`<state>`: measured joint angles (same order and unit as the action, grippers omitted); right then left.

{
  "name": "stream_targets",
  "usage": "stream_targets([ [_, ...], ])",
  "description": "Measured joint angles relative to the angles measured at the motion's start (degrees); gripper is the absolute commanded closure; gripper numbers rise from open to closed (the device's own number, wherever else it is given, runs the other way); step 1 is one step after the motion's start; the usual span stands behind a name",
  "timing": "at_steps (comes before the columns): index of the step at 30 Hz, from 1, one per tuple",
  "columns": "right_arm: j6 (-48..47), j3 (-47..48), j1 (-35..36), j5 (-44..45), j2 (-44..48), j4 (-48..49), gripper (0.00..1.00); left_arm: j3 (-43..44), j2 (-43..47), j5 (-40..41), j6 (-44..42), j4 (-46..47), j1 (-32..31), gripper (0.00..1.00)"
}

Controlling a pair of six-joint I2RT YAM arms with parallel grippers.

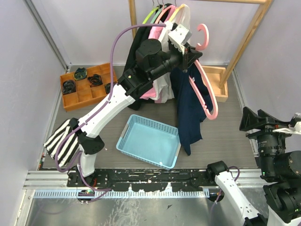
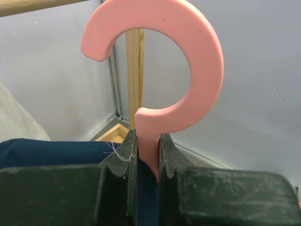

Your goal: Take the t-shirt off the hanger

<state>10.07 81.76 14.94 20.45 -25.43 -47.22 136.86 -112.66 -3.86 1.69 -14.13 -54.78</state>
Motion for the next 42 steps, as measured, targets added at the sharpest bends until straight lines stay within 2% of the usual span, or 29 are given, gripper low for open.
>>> stream_targets([
  [16,-3.0,0.3,0.6,2.4,-0.9,0.3,0.43,0.0,-0.2,-1.6,0.0,-1.2,-0.4,1.00],
  [22,-3.7,0.7,0.7,-4.3,-1.7,2.2,0.42,2.1,-2.4,-1.0,-1.6,-3.3,-2.0,1.00],
  [31,-2.6,3.8,0.7,-16.9,-10.7,4.3,0.41,4.0,-4.8,2.3,-4.6,-5.9,-5.6,1.00],
  [42,-1.3,4.7,0.7,-23.2,-16.6,1.5,0.43,4.5,-5.0,4.6,-5.7,-6.5,-5.8,1.00],
])
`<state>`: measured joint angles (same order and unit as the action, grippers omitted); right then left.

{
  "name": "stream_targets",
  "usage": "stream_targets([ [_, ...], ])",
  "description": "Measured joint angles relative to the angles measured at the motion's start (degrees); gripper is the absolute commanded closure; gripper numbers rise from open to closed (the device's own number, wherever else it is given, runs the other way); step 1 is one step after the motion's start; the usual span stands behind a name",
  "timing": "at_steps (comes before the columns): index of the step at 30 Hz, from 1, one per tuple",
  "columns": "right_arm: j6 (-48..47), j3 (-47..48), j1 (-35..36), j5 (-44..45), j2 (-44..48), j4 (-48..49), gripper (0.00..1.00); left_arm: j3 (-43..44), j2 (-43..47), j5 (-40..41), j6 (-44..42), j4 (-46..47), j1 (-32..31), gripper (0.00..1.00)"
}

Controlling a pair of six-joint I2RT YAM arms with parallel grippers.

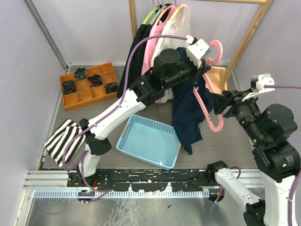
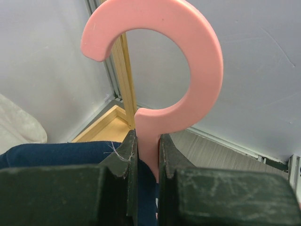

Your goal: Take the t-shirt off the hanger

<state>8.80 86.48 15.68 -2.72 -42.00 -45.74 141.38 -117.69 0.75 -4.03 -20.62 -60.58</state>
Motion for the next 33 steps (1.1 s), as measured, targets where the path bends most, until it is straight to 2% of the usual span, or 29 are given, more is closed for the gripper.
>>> stream_targets([
  [10,0.4,-1.3,0.0,-1.9,-0.1,-1.0,0.52,0.9,-0.1,0.2,-0.3,-0.2,0.0,1.00],
  [17,0.4,-2.6,0.0,-1.8,-0.4,-1.3,0.63,0.9,-0.1,0.0,-0.4,-0.2,-0.2,1.00],
  [20,0.4,-3.1,0.0,-1.7,-0.7,-1.3,0.72,0.9,-0.1,-0.2,-0.4,-0.1,-0.4,1.00],
  [24,0.4,-3.9,0.0,-1.4,-1.2,-1.3,0.95,0.8,-0.1,-0.3,-0.7,-0.1,-0.5,1.00],
  [25,0.4,-3.9,0.0,-1.2,-1.3,-1.3,0.99,0.7,-0.1,-0.2,-0.8,-0.1,-0.5,0.97],
  [26,0.5,-4.0,0.0,-1.0,-1.3,-1.3,0.99,0.6,-0.1,-0.2,-0.9,-0.1,-0.5,0.87],
  [28,0.7,-4.0,0.0,-0.6,-1.3,-1.5,1.00,0.3,-0.1,-0.2,-0.9,0.1,-0.5,0.54],
  [29,0.7,-4.0,0.0,-0.5,-1.3,-1.6,1.00,0.2,-0.1,-0.1,-1.0,0.2,-0.5,0.44],
  [33,0.6,-4.0,0.0,0.7,-1.3,-2.6,0.99,-1.0,0.2,0.1,-2.0,0.8,-0.7,0.26],
])
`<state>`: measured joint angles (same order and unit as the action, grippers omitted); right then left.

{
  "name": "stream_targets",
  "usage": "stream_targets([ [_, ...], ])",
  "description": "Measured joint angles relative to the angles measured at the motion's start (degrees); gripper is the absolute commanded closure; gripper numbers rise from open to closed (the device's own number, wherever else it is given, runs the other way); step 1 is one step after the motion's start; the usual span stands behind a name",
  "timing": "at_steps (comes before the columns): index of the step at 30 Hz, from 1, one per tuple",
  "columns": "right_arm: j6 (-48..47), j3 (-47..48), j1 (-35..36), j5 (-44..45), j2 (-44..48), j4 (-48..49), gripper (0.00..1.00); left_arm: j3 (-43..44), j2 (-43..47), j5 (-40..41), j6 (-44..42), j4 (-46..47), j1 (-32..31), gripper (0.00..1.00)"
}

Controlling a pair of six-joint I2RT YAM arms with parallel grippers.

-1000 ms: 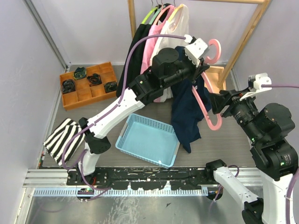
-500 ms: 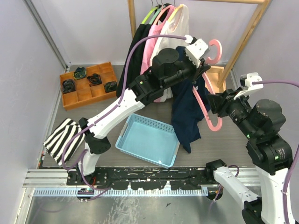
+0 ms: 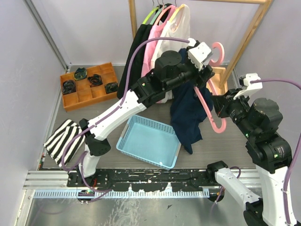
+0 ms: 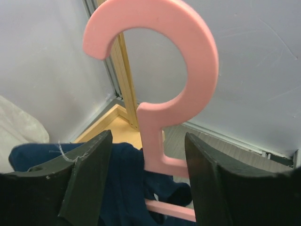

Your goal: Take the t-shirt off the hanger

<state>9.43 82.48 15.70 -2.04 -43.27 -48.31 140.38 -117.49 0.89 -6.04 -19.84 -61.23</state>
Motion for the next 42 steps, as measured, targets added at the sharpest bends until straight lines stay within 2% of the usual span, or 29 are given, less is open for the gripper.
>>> stream_targets([
  [5,0.0,-0.2,0.0,2.1,0.2,-1.2,0.99,-6.6,3.6,1.9,-0.9,1.7,0.0,0.19],
  [9,0.0,-0.3,0.0,3.3,0.3,-1.5,0.99,-14.3,9.0,2.8,-1.0,3.6,0.2,0.18],
  [13,-0.1,-0.3,0.0,3.7,1.1,-1.4,0.99,-18.0,12.1,2.7,-1.0,5.1,0.6,0.18],
  [22,-0.3,-0.3,0.0,3.7,2.8,-1.4,1.00,-19.4,10.9,0.4,0.3,6.5,2.2,0.20],
  [27,-0.3,-0.3,0.0,3.6,3.2,-1.4,0.99,-19.4,8.5,-0.8,1.1,6.5,2.7,0.25],
  [30,-0.3,-0.3,0.0,3.5,3.2,-1.4,0.99,-19.4,7.5,-1.5,1.8,6.7,2.8,0.36],
  [35,-0.3,-0.3,0.0,3.4,3.3,-1.4,0.99,-19.0,6.4,-1.7,2.5,6.7,2.8,0.66],
  [42,-0.3,-0.3,0.0,3.4,3.5,-0.9,0.99,-16.3,5.2,-1.1,2.7,6.6,2.8,1.00],
])
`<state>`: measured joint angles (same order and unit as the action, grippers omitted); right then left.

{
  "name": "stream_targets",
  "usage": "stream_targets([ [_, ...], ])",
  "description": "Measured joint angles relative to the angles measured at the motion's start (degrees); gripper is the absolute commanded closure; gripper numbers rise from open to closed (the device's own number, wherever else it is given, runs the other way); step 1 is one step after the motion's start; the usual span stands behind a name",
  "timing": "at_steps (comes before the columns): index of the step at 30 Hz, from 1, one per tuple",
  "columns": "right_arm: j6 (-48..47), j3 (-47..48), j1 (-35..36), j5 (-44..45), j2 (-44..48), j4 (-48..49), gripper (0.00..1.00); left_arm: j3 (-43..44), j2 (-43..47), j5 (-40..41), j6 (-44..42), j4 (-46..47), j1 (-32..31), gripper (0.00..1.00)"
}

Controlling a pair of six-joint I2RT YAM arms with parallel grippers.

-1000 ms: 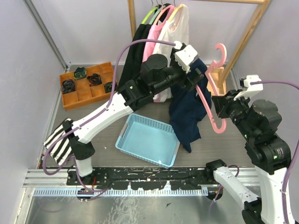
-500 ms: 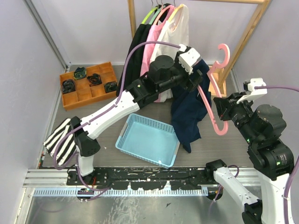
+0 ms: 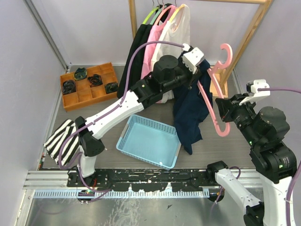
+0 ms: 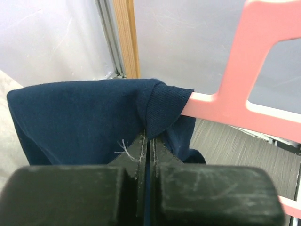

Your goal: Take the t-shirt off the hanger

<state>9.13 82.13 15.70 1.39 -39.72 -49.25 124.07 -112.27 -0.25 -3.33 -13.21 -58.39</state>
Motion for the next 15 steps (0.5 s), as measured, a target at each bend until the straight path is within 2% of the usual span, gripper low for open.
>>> stream_targets([
  [7,0.0,0.0,0.0,0.0,0.5,0.2,1.00,0.8,-0.3,5.2,0.5,-0.1,0.0,1.00],
  [15,-0.3,0.9,0.0,-0.2,3.6,-0.3,0.99,13.8,-7.1,13.6,0.4,-2.6,2.1,1.00],
])
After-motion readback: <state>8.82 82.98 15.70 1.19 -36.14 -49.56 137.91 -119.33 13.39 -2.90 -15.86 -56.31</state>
